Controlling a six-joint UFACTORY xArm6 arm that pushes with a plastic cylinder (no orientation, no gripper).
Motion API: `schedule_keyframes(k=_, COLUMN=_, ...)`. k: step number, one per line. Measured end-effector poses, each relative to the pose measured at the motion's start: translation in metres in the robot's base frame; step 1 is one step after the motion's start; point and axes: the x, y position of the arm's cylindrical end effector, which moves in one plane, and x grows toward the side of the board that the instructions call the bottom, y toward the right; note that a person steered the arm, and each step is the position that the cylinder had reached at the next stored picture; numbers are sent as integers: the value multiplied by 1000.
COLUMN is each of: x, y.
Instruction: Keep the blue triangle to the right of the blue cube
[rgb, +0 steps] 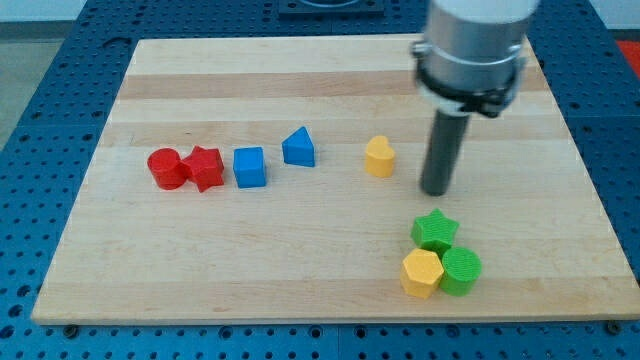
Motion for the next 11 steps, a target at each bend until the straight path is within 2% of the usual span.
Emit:
schedule_keyframes(k=1, x=-64, y=6)
schedule_keyframes(k=2, x=-118, y=-18)
schedule_keyframes(k=3, x=-124, y=-96)
schedule_keyframes(k=4, x=-104, y=-154)
schedule_keyframes(k=5, x=-87, y=-182)
schedule_keyframes(k=8, x=-63, y=-189)
schedule_keyframes(k=11, x=-70, y=-189)
